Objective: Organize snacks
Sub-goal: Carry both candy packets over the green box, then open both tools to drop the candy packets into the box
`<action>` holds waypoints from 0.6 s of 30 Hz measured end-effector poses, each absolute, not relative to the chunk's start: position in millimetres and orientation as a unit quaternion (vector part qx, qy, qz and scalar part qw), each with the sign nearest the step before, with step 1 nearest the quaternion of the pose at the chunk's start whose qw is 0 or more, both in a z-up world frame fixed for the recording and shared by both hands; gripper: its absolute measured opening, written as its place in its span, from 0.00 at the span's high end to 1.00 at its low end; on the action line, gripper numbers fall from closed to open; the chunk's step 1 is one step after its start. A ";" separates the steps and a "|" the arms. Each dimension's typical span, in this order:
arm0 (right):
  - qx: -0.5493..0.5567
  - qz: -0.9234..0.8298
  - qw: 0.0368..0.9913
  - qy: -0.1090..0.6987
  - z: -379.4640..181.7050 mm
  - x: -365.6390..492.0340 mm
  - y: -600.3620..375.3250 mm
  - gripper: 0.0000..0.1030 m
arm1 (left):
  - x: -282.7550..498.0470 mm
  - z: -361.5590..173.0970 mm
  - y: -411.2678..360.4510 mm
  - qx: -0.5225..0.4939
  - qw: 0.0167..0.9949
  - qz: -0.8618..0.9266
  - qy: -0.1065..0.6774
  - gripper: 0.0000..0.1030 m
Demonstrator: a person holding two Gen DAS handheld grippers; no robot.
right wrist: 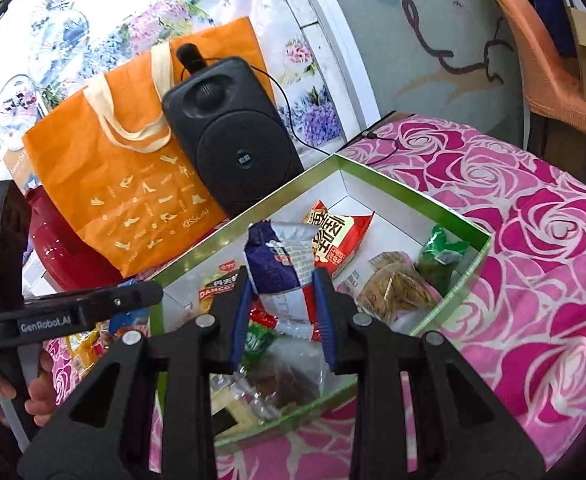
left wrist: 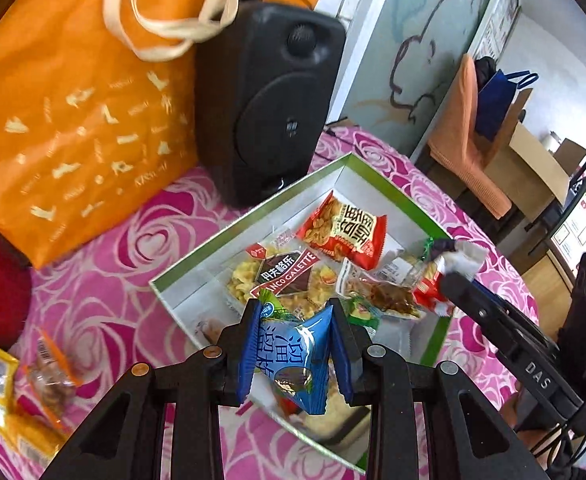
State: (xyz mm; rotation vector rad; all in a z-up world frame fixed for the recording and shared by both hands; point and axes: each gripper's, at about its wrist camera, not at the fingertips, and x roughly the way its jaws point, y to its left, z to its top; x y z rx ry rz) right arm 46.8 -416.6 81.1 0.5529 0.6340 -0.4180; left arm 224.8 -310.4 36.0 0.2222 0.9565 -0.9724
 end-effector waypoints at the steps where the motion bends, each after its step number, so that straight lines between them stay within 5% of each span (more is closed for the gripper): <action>1: 0.270 -0.197 0.891 0.307 77.9 50.5 -418.9 0.69 | 227.8 31.7 -313.7 0.103 0.769 -0.447 0.445 0.69; 5: 0.272 -0.172 0.890 0.322 65.7 69.0 -427.7 0.65 | 234.8 24.9 -320.0 0.105 0.769 -0.445 0.447 0.67; 7: 0.258 -0.166 0.887 0.344 60.1 74.7 -427.4 0.27 | 236.2 25.7 -320.0 0.101 0.775 -0.444 0.439 0.55; 9: 0.231 -0.181 0.896 0.334 61.0 68.0 -421.0 0.13 | 238.2 27.0 -317.0 0.093 0.783 -0.439 0.431 0.27; 11: 0.214 -0.182 0.902 0.329 61.7 62.2 -416.2 0.10 | 239.6 30.0 -310.1 0.081 0.802 -0.423 0.415 0.12; 18: 0.222 -0.191 0.893 0.342 62.0 49.8 -408.7 0.02 | 240.0 30.3 -298.3 0.076 0.817 -0.385 0.423 0.11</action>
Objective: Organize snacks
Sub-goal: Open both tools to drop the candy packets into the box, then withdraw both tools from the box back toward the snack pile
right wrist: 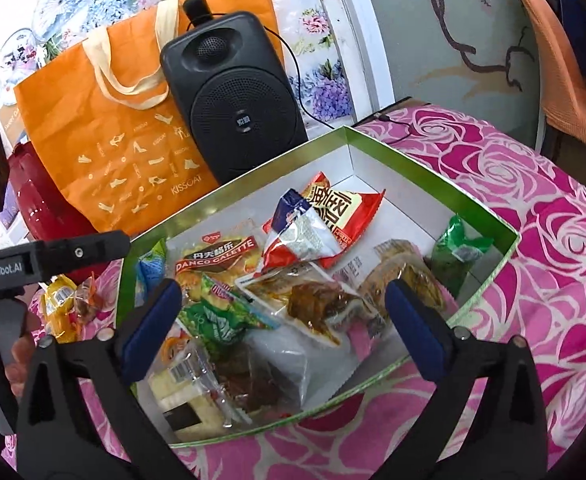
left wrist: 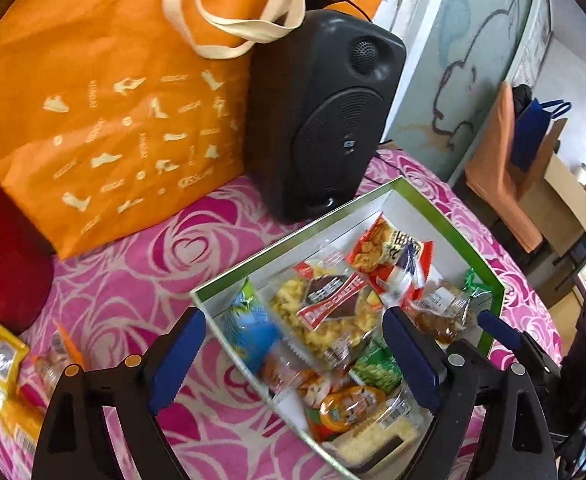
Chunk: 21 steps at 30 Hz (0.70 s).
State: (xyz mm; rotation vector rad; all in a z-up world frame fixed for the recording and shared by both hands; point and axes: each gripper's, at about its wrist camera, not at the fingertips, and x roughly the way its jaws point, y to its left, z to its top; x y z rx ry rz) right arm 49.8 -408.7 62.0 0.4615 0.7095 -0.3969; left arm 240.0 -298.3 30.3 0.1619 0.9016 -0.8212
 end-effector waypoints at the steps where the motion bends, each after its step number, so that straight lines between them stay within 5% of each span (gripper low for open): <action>1: 0.223 -0.190 0.894 0.339 65.9 47.3 -406.4 0.02 | 236.5 32.7 -294.9 0.079 0.821 -0.380 0.419 0.11; 21: 0.197 -0.153 0.913 0.324 118.6 30.1 -334.5 0.01 | 183.5 89.1 -203.9 0.067 0.878 -0.323 0.348 0.00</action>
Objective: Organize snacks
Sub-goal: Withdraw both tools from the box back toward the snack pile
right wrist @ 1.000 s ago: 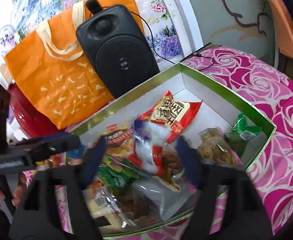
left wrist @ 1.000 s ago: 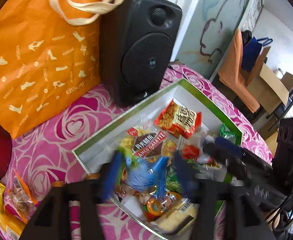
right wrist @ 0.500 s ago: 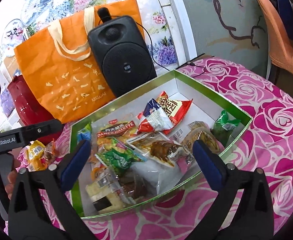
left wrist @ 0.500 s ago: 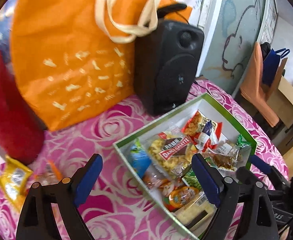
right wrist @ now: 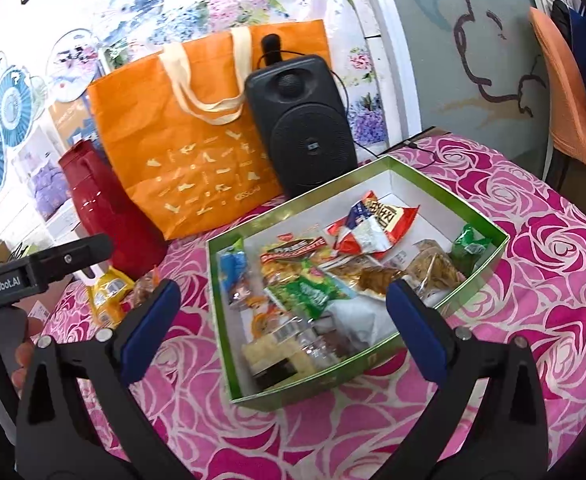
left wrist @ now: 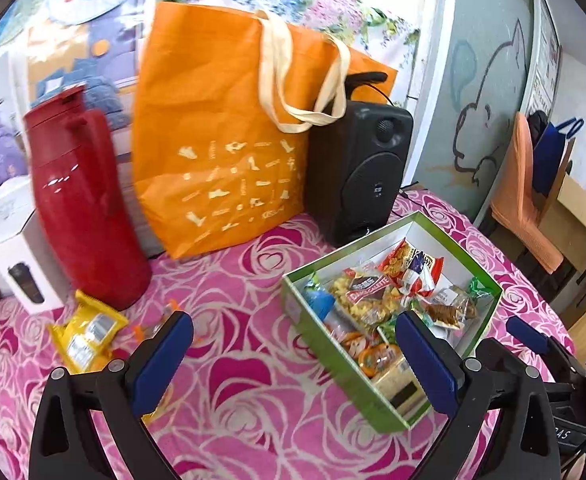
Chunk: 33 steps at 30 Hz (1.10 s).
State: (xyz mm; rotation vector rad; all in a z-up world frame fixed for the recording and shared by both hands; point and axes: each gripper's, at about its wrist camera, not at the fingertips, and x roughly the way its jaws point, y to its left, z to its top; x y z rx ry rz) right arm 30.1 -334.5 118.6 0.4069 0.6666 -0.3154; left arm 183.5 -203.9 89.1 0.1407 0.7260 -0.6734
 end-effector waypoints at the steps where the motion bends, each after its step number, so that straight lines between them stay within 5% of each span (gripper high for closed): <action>1: 0.198 -0.146 0.913 0.326 118.9 30.4 -329.6 0.01 | 181.9 89.3 -196.0 0.061 0.878 -0.322 0.348 0.00; 22: 0.115 0.052 0.898 0.422 63.9 110.9 -181.4 0.01 | 156.1 5.8 15.7 -0.086 0.894 -0.154 0.412 0.00; 33: 0.119 0.101 0.879 0.450 25.9 187.3 -162.5 0.19 | 181.8 -14.3 36.8 -0.134 0.881 -0.155 0.426 0.01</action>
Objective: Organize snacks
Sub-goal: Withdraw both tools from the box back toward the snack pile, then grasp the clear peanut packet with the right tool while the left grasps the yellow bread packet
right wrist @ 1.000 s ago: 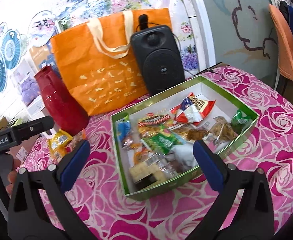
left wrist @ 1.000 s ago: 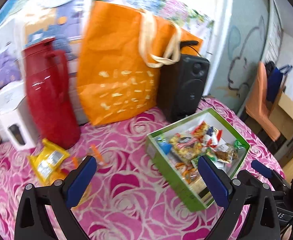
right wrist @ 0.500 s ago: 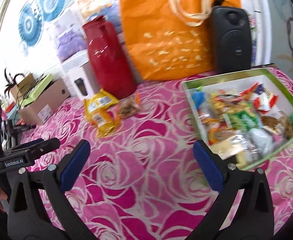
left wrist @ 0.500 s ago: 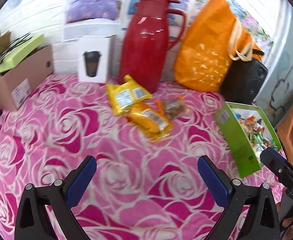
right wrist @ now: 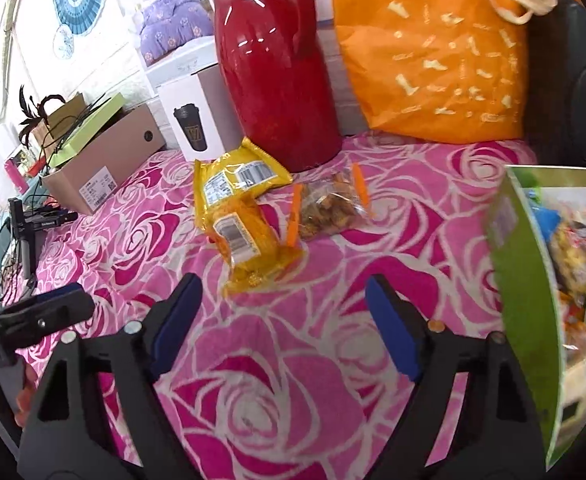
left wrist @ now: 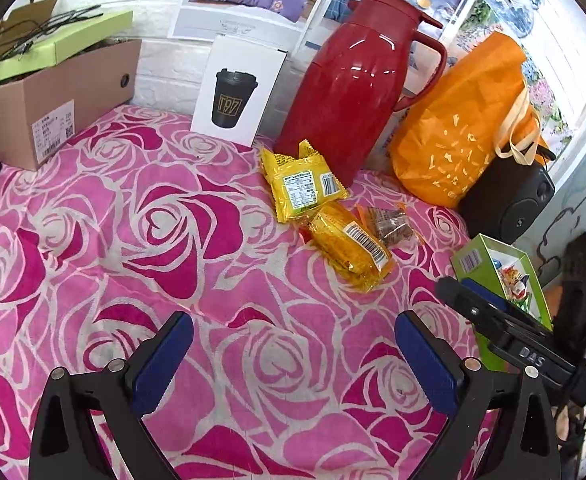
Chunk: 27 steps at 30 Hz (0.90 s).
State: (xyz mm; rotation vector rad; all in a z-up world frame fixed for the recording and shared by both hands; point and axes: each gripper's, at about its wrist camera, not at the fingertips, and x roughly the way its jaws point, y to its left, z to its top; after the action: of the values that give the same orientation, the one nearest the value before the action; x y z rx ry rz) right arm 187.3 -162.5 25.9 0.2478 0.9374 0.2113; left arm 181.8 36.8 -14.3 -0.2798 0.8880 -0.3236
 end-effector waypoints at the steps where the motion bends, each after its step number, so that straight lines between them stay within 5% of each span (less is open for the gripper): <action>1: 0.120 0.103 0.879 0.450 23.2 191.8 -161.1 0.20 | 186.4 -15.6 37.9 -0.140 0.878 -0.157 0.430 0.01; 8: 0.133 0.143 0.859 0.473 -1.9 211.9 -140.7 0.41 | 206.5 -10.4 37.7 -0.146 0.878 -0.162 0.426 0.01; 12: 0.189 0.233 0.836 0.460 -2.2 198.6 -137.2 0.45 | 216.5 -11.3 32.1 -0.147 0.876 -0.169 0.427 0.01; 17: 0.135 0.147 0.869 0.452 10.9 191.5 -164.8 0.45 | 232.7 -12.7 14.1 -0.133 0.873 -0.184 0.432 0.02; 20: 0.141 0.085 0.888 0.430 20.4 195.3 -188.7 0.43 | 244.4 -14.6 -0.6 -0.130 0.867 -0.193 0.441 0.03; 22: 0.150 0.051 0.892 0.424 21.0 203.5 -201.1 0.22 | 250.1 -15.4 -11.0 -0.123 0.865 -0.196 0.445 0.03; 27: 0.148 0.047 0.886 0.437 7.3 233.6 -202.5 0.19 | 264.0 -24.2 -33.0 -0.105 0.862 -0.192 0.458 0.08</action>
State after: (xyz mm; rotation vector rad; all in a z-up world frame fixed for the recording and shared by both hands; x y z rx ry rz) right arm 233.6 -202.5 7.3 0.3077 0.9098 0.0987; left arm 264.0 -33.0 -24.2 -0.2211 0.9612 -0.4021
